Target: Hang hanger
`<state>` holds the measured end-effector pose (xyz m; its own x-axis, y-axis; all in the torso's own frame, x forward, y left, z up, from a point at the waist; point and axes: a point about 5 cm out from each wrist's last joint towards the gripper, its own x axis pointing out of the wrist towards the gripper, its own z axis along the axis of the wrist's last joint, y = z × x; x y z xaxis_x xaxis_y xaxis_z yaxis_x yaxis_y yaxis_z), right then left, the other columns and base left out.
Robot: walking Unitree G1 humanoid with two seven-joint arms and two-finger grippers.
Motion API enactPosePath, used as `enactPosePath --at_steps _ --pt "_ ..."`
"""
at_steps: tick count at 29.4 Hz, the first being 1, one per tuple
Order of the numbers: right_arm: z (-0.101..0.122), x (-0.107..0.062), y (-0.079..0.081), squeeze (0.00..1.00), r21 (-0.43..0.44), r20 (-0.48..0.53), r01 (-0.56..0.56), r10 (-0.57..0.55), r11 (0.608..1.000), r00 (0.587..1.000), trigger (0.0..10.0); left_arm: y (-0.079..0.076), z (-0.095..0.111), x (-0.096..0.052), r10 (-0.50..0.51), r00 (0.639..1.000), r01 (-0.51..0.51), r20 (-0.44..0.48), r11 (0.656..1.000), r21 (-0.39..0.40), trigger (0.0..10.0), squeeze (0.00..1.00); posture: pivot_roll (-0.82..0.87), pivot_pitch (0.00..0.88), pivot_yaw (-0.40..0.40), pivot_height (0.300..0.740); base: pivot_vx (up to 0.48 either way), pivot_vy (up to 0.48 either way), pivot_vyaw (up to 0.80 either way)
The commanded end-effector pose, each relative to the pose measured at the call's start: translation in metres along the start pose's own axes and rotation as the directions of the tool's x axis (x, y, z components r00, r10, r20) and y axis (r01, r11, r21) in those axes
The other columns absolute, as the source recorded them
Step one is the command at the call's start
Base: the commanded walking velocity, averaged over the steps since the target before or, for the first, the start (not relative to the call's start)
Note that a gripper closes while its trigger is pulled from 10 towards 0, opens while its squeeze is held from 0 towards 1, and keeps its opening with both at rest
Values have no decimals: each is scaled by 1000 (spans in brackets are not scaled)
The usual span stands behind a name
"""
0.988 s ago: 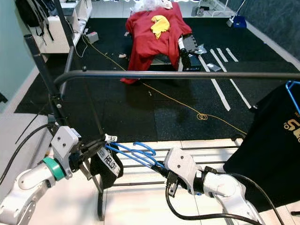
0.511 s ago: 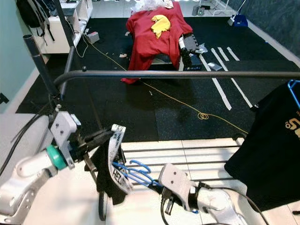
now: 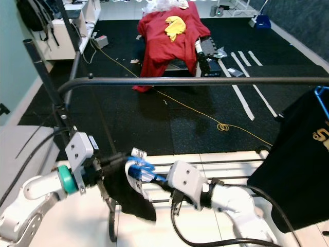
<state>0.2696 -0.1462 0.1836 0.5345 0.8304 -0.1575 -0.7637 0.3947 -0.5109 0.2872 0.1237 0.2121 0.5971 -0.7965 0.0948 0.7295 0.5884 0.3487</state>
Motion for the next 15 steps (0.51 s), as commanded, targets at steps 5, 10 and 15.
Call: enactPosePath --at_steps 5,10,15 --pt "2 -3 11 0 29 33 26 -27 999 999 10000 4 -4 -2 28 999 -27 -27 999 18 10000 800 -261 160 102 740 0 0 0" --pt "2 -3 11 0 35 25 36 -37 999 999 10000 -2 -3 -3 -36 999 36 -20 999 -3 10000 1000 -266 162 107 740 0 0 0" --pt "-1 -7 11 0 36 4 53 -53 998 999 10000 -7 6 -14 -139 990 139 -13 990 -9 10000 1000 -268 163 116 740 0 0 0"
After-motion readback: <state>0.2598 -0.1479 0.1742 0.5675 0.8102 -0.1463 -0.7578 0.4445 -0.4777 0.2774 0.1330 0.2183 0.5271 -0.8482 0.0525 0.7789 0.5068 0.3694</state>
